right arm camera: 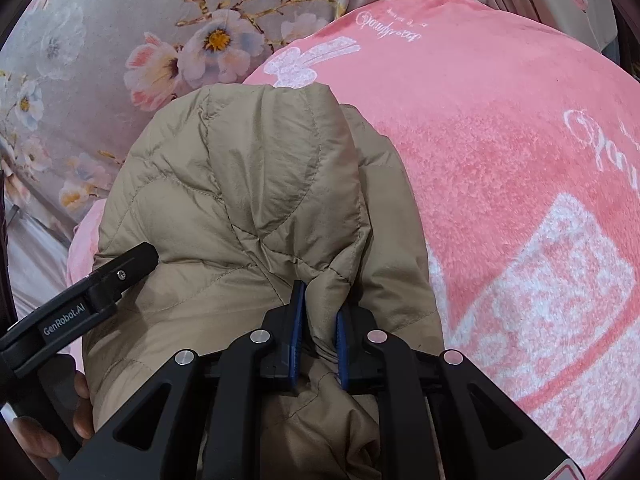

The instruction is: Fold large clothes

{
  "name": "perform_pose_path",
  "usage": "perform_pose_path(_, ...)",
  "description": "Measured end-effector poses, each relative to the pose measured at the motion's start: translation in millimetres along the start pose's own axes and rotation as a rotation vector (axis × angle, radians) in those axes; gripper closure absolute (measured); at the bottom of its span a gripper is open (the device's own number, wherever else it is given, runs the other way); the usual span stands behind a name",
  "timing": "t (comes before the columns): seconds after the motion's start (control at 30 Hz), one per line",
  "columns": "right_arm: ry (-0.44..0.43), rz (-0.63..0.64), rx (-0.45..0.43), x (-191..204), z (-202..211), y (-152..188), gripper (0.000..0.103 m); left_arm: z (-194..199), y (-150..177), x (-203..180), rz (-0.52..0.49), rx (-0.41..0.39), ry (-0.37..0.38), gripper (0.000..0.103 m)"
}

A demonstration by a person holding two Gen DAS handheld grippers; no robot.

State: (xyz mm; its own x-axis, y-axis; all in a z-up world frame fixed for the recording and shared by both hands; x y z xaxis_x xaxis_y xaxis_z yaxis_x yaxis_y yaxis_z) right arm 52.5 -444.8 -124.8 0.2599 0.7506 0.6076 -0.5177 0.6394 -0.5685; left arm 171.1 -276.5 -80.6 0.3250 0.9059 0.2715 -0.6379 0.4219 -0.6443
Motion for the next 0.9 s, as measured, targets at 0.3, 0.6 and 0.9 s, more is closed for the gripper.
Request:
perform_pose_path(0.3,0.034,0.021,-0.004,-0.2,-4.4,2.4,0.092,-8.4,8.3,-6.3,-0.003,-0.046,-0.03,0.005)
perform_pose_path(0.6,0.069,0.039,0.014,1.5,-6.9,1.4,0.089,-11.4,11.1,-9.7,0.002,-0.1,-0.048,0.005)
perform_pose_path(0.9,0.169,0.102,-0.097,31.9,65.7,-42.7,0.072,24.8,-31.1,41.2,0.1,-0.1,-0.016,0.005)
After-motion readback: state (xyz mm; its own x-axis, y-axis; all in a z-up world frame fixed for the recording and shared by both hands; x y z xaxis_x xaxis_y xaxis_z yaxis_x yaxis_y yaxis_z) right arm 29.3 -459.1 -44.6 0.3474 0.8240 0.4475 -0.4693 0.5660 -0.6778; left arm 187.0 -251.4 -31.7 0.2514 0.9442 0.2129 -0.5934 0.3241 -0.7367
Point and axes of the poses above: each gripper's, at about its wrist camera, not at the fingertips, and z roughly against the way its jaws point, x to its left, y to its underside, the point moved 5 cm from there along -z, roughly the way its jaws point, and after that the axes turned 15 degrees about -y, right-handed, at the moved point
